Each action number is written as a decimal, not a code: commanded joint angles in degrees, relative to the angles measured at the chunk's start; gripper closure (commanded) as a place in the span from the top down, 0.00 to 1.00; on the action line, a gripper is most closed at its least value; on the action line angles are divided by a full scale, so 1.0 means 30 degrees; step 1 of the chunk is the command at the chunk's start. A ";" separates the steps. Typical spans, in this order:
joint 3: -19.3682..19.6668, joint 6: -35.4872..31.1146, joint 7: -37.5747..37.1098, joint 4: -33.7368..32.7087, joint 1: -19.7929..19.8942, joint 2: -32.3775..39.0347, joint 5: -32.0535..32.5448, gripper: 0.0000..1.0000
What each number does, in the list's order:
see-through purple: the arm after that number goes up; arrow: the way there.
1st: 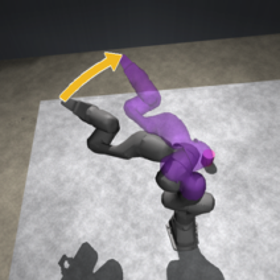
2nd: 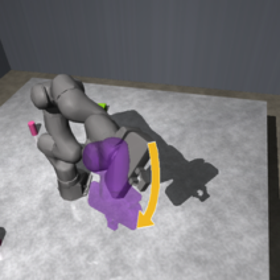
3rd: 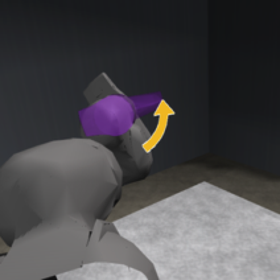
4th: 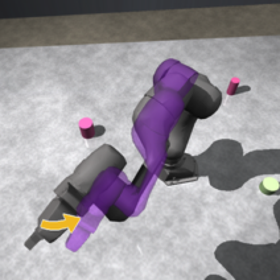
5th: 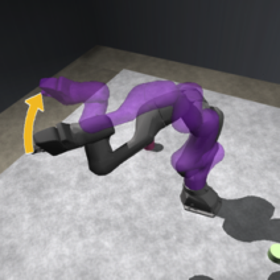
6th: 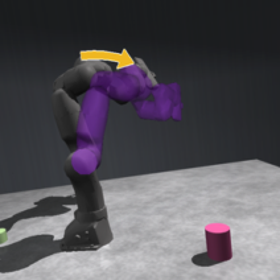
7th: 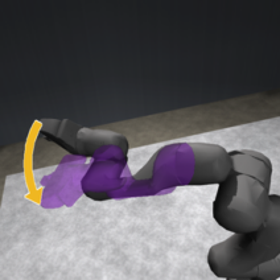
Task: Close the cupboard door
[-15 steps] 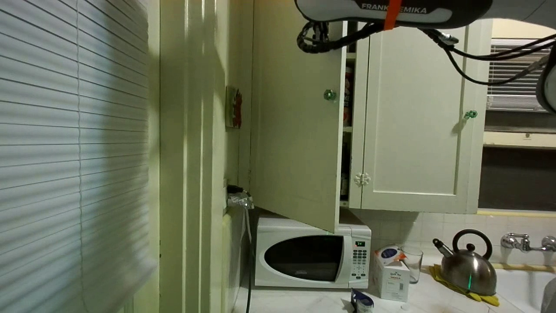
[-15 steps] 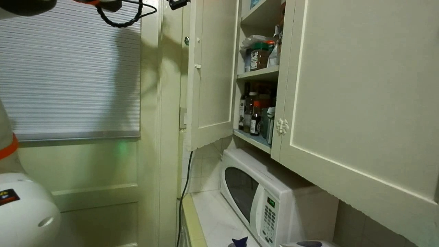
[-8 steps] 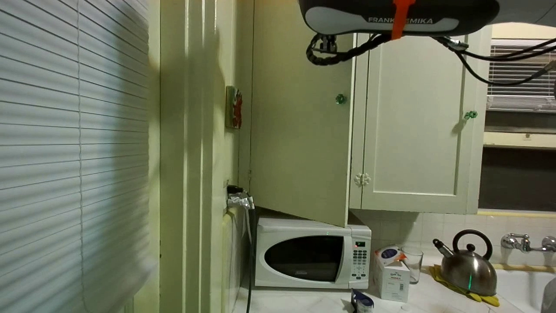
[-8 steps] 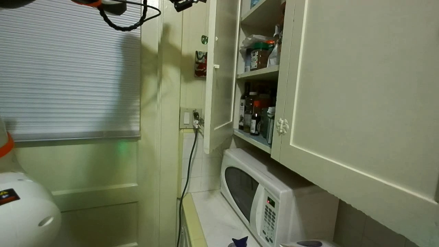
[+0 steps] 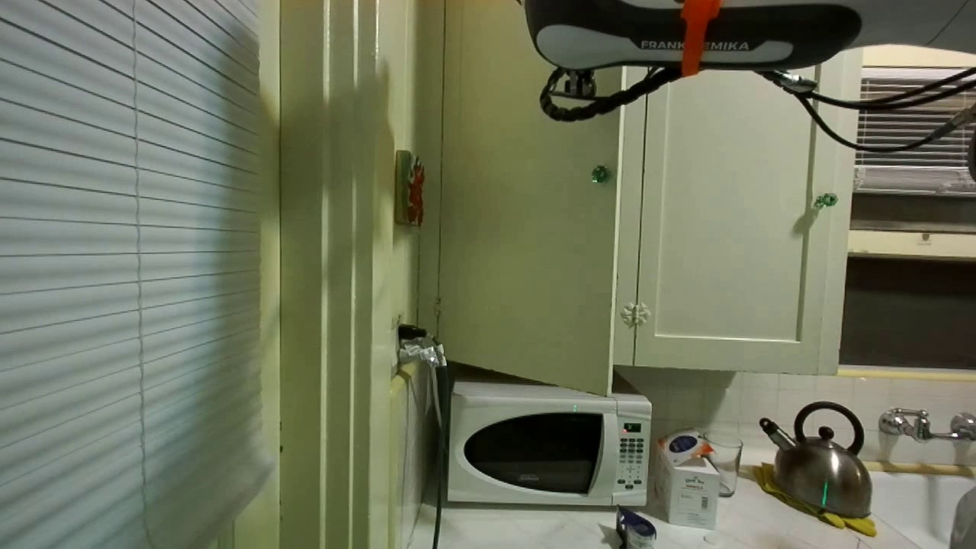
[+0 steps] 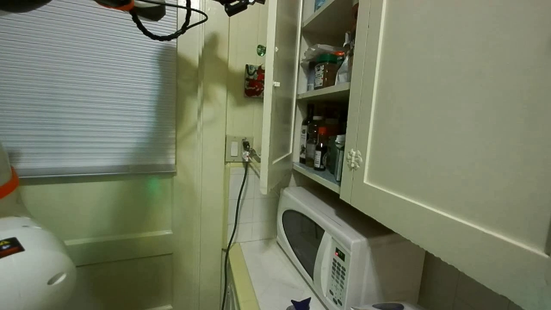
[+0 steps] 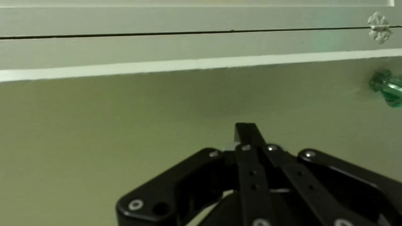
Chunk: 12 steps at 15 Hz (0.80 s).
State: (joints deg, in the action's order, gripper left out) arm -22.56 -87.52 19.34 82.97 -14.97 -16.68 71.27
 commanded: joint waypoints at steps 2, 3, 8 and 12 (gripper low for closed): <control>0.1110 -0.1170 -0.1209 0.0418 0.0569 0.0082 0.0805 0.00; 0.1213 -0.1241 -0.1461 0.0495 0.0670 0.0124 0.0959 0.00; 0.2180 -0.2542 -0.2729 0.0941 0.1178 0.0261 0.1449 0.00; 0.3169 -0.3909 -0.4066 0.1403 0.1694 0.0209 0.1449 0.00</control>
State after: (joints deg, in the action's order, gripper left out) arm -14.78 -95.89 10.48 84.81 -11.09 -15.03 74.32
